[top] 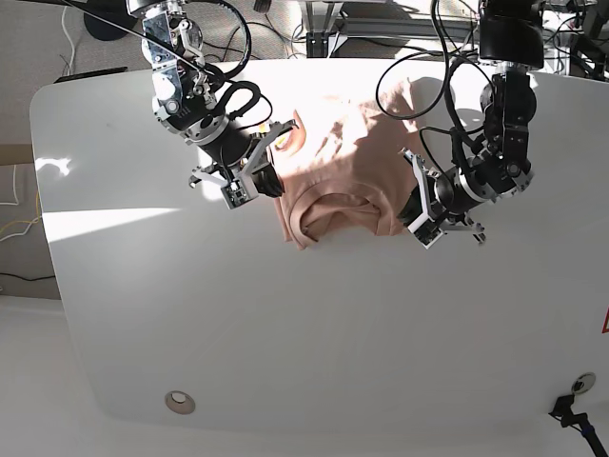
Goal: Fold the T-shirt properly
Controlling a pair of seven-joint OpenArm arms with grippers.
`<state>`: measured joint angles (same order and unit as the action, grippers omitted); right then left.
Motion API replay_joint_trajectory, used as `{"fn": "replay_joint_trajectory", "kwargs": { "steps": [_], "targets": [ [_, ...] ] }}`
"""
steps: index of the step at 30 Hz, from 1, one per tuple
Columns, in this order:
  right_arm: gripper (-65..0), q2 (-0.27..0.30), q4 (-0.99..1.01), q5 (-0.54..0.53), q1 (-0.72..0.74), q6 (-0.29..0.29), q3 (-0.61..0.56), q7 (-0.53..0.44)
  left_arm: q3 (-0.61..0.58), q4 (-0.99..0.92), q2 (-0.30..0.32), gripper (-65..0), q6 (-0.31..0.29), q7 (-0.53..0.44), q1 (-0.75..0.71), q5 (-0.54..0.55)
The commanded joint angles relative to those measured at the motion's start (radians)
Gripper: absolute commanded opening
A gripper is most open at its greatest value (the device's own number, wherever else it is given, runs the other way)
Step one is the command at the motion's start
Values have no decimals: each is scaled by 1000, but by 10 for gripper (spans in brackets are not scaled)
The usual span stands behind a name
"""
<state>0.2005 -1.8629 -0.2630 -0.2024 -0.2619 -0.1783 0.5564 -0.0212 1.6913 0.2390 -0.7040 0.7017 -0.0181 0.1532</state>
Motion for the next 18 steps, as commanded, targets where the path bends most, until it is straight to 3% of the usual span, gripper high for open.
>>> {"fn": "replay_joint_trajectory", "kwargs": {
  "steps": [1, 2, 4, 8, 10, 12, 18],
  "targets": [
    [-636, 11, -25, 12, 25, 5, 6, -28, 76, 62, 7, -611, 6, -34, -6, -2],
    [-636, 11, -20, 49, 37, 14, 6, -32, 96, 72, 7, -611, 6, -72, -24, -2],
    [-636, 6, 12, 164, 51, 45, 6, -103, 122, 69, 9, -611, 136, -210, -69, -2],
    [-631, -13, 145, 313, 79, 56, 35, -385, 146, -18, 9, -611, 367, -544, -125, -4],
    [-631, -25, 204, 322, 82, 56, 86, -491, 146, -75, 9, -611, 438, -684, -147, -4],
    [-631, -34, 225, 324, 62, 52, 147, -548, 146, -96, 9, -611, 476, -779, -185, -4],
    [-631, -25, 105, 210, -150, 45, 305, -554, 191, 28, 7, -611, 528, -907, -443, -2]
  ]
}}
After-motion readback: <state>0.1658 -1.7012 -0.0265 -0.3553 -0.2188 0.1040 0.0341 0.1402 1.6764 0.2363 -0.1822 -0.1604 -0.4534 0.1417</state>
